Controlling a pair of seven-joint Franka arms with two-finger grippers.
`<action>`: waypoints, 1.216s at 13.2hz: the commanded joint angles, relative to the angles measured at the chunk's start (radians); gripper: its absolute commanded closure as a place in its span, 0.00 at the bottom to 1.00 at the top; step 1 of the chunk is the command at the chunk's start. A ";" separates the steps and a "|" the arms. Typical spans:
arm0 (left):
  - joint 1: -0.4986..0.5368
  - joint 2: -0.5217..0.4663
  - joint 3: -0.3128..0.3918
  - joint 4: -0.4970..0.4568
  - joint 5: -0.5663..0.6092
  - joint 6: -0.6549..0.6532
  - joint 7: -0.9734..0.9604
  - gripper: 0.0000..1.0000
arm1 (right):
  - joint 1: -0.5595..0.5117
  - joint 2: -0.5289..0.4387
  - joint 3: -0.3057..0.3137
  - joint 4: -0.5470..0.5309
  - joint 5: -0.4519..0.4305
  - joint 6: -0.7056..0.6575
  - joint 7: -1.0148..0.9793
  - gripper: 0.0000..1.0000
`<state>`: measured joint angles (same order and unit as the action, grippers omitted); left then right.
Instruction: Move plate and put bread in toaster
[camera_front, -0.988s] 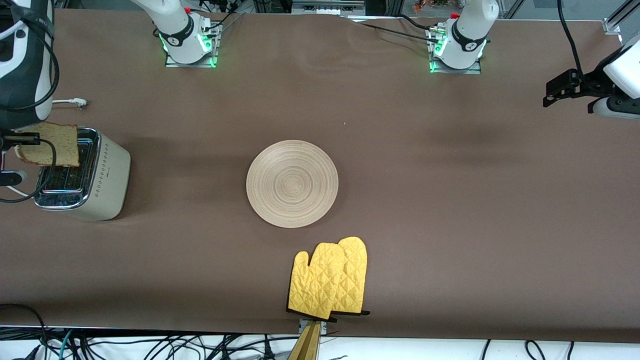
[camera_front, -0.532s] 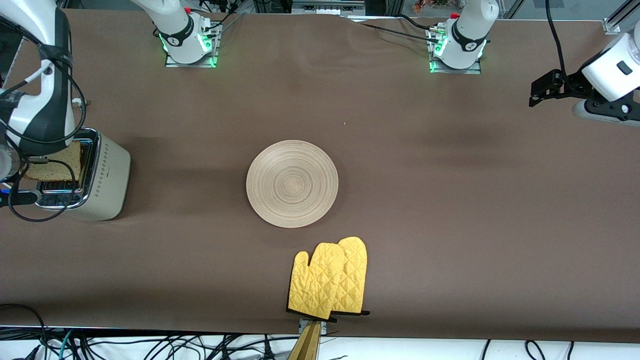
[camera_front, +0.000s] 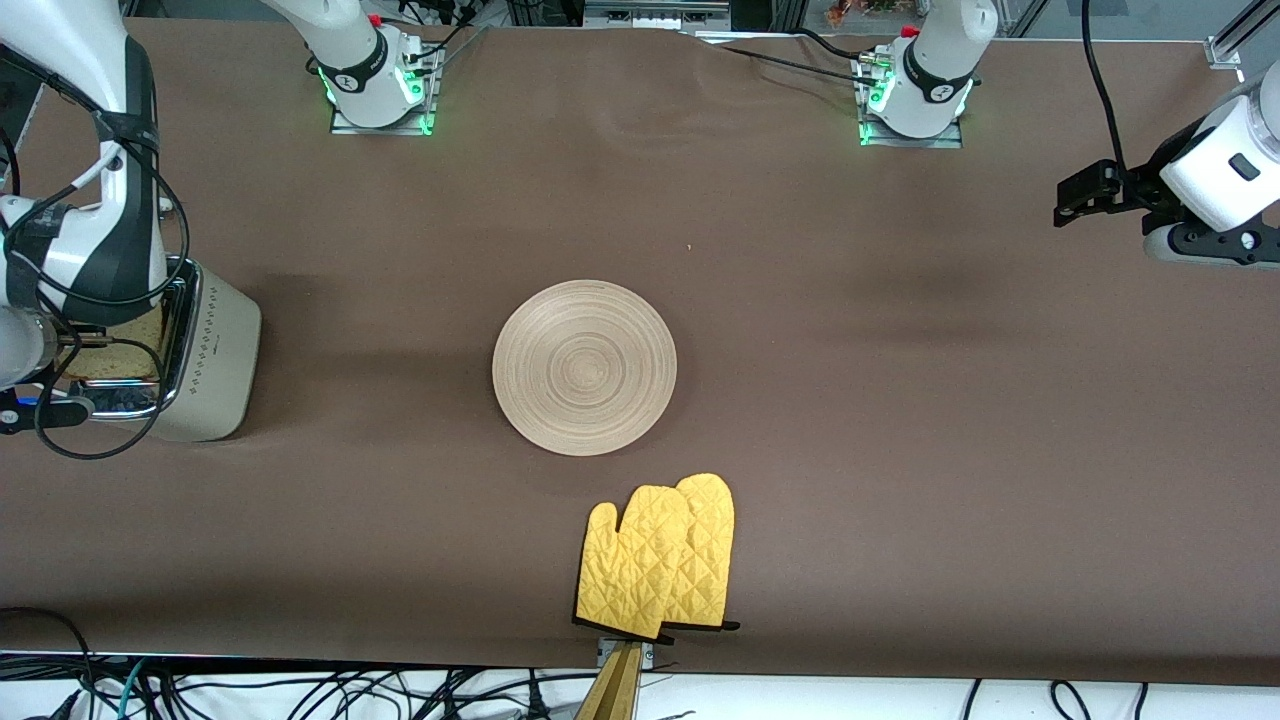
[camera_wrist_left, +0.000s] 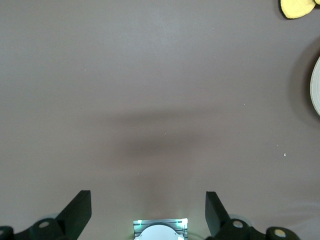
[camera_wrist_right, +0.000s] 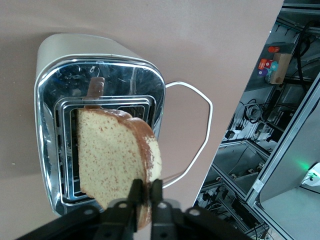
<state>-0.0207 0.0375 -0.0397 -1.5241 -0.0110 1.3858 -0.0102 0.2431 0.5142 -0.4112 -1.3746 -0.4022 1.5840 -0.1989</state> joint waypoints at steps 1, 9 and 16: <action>-0.027 -0.014 0.011 -0.005 0.034 -0.008 -0.036 0.00 | 0.007 -0.003 -0.001 0.028 0.037 -0.019 0.004 0.01; -0.033 -0.062 0.009 -0.048 0.031 -0.002 -0.043 0.00 | 0.012 -0.175 -0.006 0.028 0.561 -0.240 -0.013 0.00; -0.033 -0.062 0.009 -0.057 0.029 -0.002 -0.043 0.00 | 0.038 -0.221 0.029 0.060 0.524 -0.213 0.006 0.00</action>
<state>-0.0372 -0.0043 -0.0396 -1.5562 -0.0110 1.3856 -0.0394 0.2734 0.3345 -0.4046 -1.3031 0.1412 1.3261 -0.1993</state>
